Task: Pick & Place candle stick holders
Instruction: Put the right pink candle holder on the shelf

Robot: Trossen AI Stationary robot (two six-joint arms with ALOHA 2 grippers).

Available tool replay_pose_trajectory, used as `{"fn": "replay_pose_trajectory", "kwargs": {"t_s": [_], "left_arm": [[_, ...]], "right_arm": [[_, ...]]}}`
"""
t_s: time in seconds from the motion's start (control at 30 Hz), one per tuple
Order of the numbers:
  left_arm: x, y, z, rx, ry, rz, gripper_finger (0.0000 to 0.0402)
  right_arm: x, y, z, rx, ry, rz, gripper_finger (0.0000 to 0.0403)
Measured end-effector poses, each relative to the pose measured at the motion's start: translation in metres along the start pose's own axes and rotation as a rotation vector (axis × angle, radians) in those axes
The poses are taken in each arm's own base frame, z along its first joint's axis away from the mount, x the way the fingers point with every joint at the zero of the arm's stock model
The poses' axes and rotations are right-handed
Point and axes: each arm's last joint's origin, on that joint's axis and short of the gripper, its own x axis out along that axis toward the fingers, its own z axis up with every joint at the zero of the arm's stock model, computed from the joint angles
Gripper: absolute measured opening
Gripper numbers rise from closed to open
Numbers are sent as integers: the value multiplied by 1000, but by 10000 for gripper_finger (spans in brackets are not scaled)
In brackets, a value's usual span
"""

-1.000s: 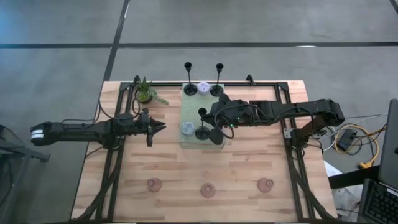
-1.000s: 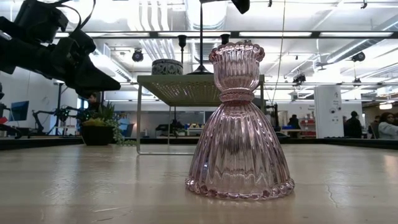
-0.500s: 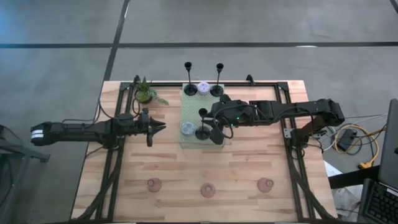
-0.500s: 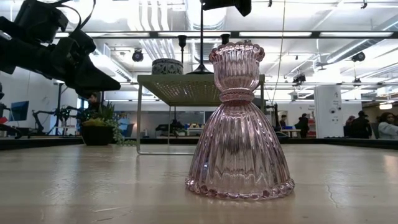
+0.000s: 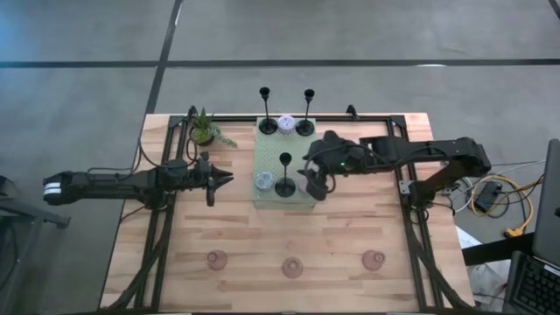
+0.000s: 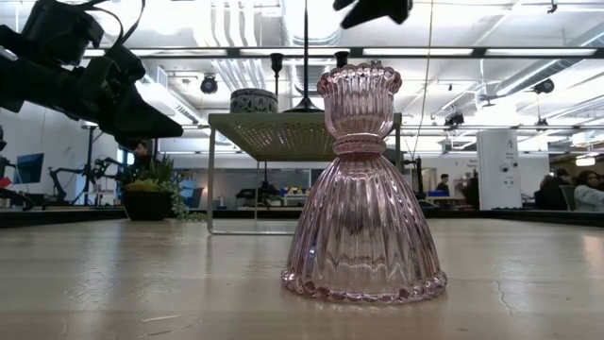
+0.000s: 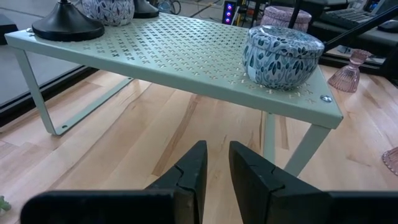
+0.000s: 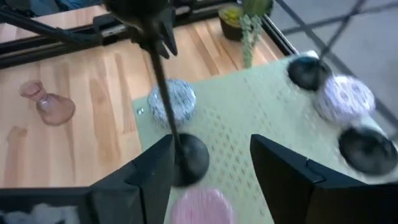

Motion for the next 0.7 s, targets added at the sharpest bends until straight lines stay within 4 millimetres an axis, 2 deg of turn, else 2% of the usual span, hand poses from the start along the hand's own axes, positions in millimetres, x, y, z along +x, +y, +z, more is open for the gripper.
{"fn": "replay_pose_trajectory", "kwargs": {"t_s": [0.17, 0.33, 0.53, 0.7], "left_arm": [[0, 0, 0, 0, 1, 0, 71], [0, 0, 0, 0, 1, 0, 71], [0, 0, 0, 0, 1, -1, 71], [0, 0, 0, 0, 1, 0, 71]], "right_arm": [[-33, -7, -8, 85, 50, 7, 203], [-72, -5, -24, 195, 106, 53, 183], [-105, 19, -50, 285, 220, 124, 152], [-126, 47, -82, 352, 385, 123, 128]]}}
